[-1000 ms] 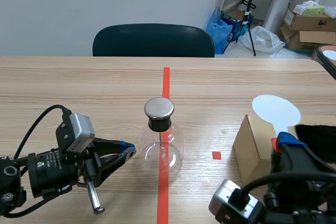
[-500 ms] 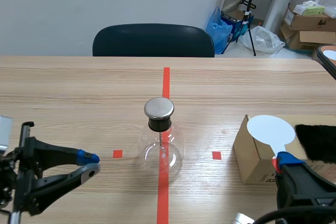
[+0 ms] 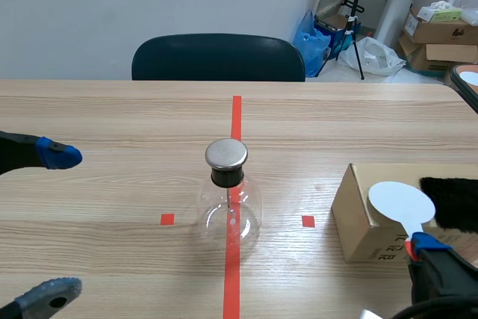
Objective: Do the electroscope experiment
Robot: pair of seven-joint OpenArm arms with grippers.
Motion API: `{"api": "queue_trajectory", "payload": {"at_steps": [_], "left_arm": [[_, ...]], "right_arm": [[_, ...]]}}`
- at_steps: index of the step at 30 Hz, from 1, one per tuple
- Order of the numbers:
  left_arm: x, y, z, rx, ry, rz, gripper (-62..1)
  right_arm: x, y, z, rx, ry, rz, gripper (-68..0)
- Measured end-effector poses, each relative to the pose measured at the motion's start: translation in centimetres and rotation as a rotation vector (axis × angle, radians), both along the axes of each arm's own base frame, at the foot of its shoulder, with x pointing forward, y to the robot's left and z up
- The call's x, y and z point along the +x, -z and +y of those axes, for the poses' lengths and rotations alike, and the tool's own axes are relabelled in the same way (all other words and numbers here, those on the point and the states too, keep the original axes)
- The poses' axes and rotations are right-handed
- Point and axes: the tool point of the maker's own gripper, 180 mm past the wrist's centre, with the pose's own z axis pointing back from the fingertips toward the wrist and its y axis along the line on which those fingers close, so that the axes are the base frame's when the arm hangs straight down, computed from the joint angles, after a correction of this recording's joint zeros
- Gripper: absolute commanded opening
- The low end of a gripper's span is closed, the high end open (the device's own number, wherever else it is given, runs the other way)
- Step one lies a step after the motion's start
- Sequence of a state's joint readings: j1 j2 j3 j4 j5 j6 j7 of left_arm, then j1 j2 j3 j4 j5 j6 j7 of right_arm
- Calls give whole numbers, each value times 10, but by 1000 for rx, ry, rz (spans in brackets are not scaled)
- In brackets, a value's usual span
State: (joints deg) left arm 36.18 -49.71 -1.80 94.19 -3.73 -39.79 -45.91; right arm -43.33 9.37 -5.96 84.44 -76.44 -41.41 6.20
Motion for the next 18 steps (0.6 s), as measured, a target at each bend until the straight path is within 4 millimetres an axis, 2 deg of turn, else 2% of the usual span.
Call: {"api": "queue_trajectory", "payload": {"at_steps": [8,18], "left_arm": [[-1,2,4,13,-11,8,14],[-1,2,4,13,-11,5,14]], "right_arm": [[-5,19,0,-7,-25,44,-664],[-6,21,0,-8,-24,45,-664]]}}
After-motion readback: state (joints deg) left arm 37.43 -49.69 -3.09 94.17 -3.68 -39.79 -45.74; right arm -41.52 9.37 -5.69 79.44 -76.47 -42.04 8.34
